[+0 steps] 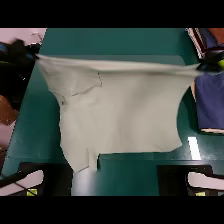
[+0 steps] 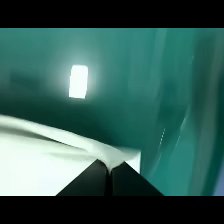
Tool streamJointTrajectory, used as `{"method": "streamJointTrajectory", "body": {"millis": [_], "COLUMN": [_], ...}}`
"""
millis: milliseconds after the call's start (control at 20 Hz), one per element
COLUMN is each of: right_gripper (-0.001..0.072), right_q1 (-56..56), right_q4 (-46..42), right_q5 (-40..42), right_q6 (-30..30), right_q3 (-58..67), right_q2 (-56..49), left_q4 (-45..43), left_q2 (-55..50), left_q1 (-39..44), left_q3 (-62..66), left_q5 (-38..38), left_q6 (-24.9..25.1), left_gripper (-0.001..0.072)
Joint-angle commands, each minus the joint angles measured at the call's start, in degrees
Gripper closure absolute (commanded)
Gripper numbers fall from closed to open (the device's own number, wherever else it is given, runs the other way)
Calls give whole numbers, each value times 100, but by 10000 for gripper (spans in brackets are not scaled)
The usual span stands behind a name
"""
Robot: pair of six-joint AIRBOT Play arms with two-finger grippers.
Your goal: Fold the shirts.
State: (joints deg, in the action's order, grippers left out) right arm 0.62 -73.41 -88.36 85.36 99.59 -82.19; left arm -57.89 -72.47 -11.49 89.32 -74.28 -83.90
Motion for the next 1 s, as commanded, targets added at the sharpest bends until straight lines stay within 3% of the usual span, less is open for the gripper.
{"method": "streamJointTrajectory", "body": {"millis": [0, 150, 300, 450, 650, 950], "right_gripper": [698, 698, 698, 698, 698, 695], "right_q1": [-118, -177, -197, -197, -197, -238], "right_q4": [33, 72, 177, 160, -96, -107], "right_q5": [238, 579, 723, 802, 890, 1342], "right_q6": [-46, -52, -55, -219, -295, -291], "right_q3": [-11, 807, 1637, 1650, 339, -1303], "right_q2": [-1338, -2162, -2529, -2358, -1738, -1300], "left_q4": [24, 15, -44, -269, -833, -817], "left_q2": [-1322, -1941, -2192, -2175, -2175, -2177], "left_q1": [302, 708, 822, 752, 745, 745], "left_q3": [-385, -234, 251, 588, 369, -885], "left_q5": [767, 1980, 2194, 1606, 343, 492], "left_q6": [365, 483, 487, 481, 420, 400], "left_gripper": [683, 683, 683, 682, 683, 680]}}
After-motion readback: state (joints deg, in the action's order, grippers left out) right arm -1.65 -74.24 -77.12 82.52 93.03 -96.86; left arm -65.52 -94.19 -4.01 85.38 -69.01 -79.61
